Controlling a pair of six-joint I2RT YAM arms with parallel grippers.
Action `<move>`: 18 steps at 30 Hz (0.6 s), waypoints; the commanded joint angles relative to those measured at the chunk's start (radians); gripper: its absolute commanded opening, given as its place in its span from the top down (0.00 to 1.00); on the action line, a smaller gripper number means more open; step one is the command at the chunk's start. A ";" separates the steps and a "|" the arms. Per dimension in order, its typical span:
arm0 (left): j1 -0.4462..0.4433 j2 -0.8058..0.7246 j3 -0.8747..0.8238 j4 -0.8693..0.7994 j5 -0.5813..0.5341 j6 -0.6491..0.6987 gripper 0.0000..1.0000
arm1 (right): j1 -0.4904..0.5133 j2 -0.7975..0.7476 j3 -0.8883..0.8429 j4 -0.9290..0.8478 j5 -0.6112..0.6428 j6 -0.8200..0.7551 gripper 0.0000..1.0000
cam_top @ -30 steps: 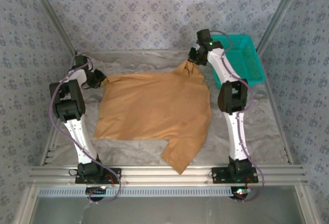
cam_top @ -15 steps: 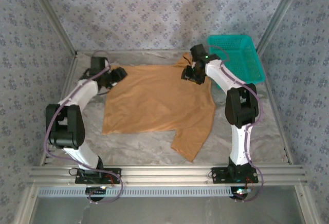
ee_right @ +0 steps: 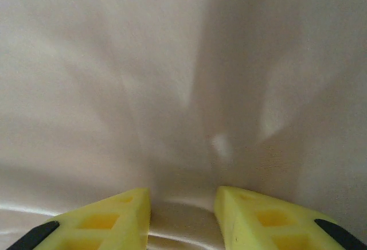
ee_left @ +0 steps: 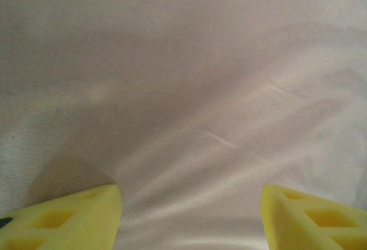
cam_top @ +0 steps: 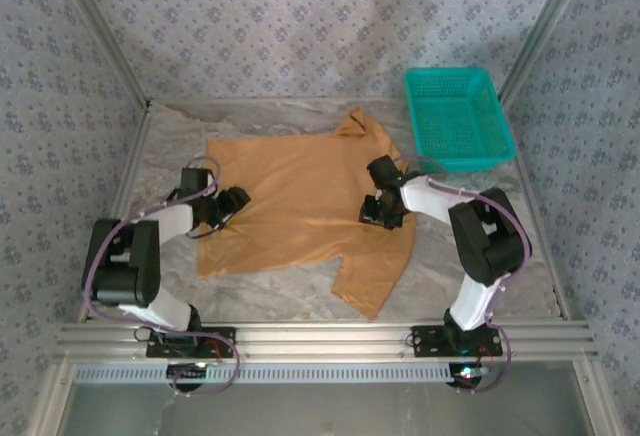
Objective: Fold the inside-out t-shirt
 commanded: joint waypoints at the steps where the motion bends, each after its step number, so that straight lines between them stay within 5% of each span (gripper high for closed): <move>1: 0.007 -0.082 -0.050 -0.155 -0.061 0.023 0.34 | 0.048 -0.033 -0.109 -0.075 0.040 0.089 0.62; 8: 0.007 -0.162 0.094 -0.277 -0.152 0.120 0.30 | 0.045 -0.078 0.216 -0.199 0.114 -0.008 0.58; 14: 0.009 -0.108 0.205 -0.296 -0.164 0.128 0.31 | -0.039 0.198 0.593 -0.108 0.133 -0.139 0.62; 18: 0.011 -0.108 0.200 -0.251 -0.148 0.106 0.33 | -0.073 0.450 0.916 -0.199 0.134 -0.194 0.62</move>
